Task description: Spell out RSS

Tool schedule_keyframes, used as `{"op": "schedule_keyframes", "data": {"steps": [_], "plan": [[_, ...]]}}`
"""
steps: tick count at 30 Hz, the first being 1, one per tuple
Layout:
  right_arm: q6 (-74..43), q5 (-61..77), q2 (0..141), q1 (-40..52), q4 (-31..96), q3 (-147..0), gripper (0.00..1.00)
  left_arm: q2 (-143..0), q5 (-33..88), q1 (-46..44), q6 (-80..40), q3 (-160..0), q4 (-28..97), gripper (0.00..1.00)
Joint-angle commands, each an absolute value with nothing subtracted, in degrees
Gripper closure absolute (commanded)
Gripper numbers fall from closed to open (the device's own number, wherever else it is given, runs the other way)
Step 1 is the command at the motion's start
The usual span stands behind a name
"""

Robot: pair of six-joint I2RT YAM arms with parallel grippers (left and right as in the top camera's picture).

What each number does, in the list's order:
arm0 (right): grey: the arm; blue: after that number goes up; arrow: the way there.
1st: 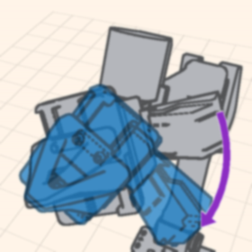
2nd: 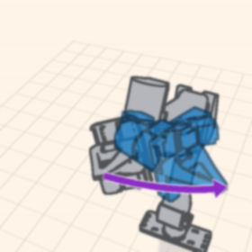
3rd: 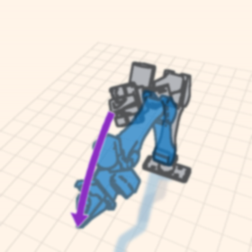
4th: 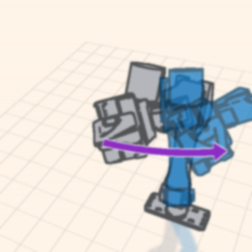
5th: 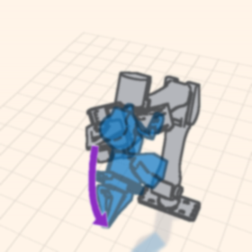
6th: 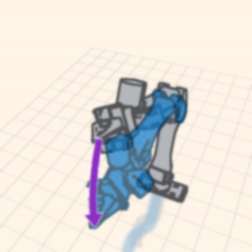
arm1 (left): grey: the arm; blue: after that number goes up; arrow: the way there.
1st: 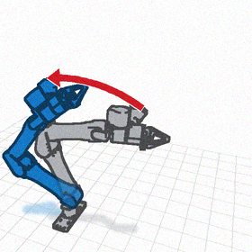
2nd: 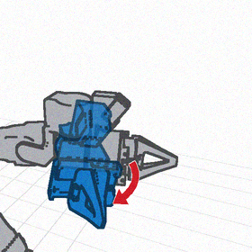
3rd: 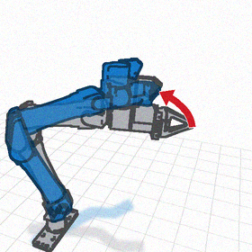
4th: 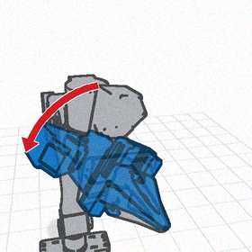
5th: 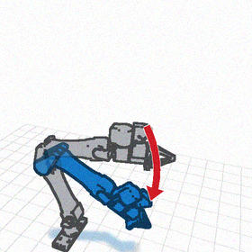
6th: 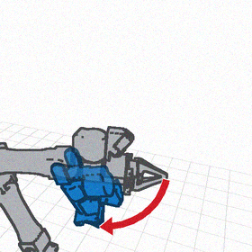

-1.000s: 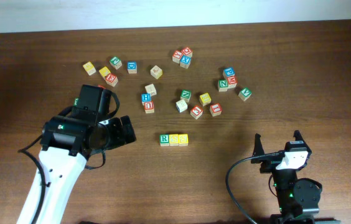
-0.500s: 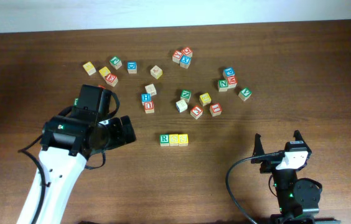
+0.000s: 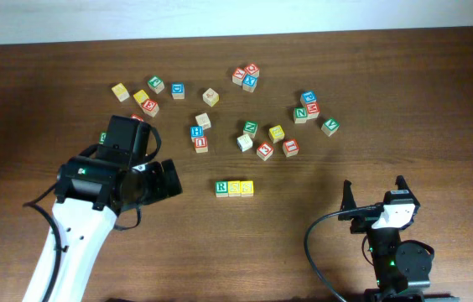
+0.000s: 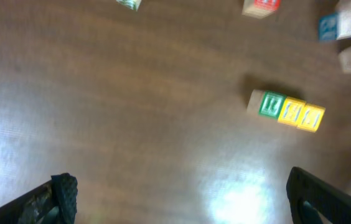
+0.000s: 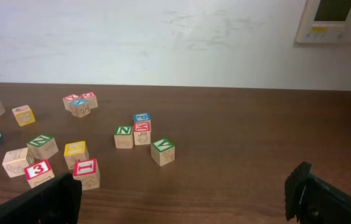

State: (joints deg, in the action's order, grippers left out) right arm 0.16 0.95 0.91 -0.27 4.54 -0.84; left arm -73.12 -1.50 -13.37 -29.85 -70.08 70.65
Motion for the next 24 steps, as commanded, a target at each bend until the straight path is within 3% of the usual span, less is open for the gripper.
{"op": "schedule_keyframes", "data": {"steps": [1, 9, 15, 24], "plan": [[-0.25, 0.64, 0.19, 0.1, 4.54, -0.32, 0.02, -72.82, -3.05, -13.21, -29.91, -69.97, 66.72, 0.01], [-0.25, 0.62, 0.19, 0.1, 4.54, -0.32, 0.02, -67.29, -1.06, -13.21, -18.65, -61.04, 52.66, 0.01], [-0.25, 0.62, 0.19, 0.1, 4.54, -0.32, 0.02, -58.02, -1.08, -11.51, -18.33, -50.52, 43.05, 0.01], [-0.25, 0.62, 0.19, 0.1, 4.54, -0.32, 0.02, -41.39, 0.23, -2.28, -18.33, -39.51, 43.27, 0.01]]}}
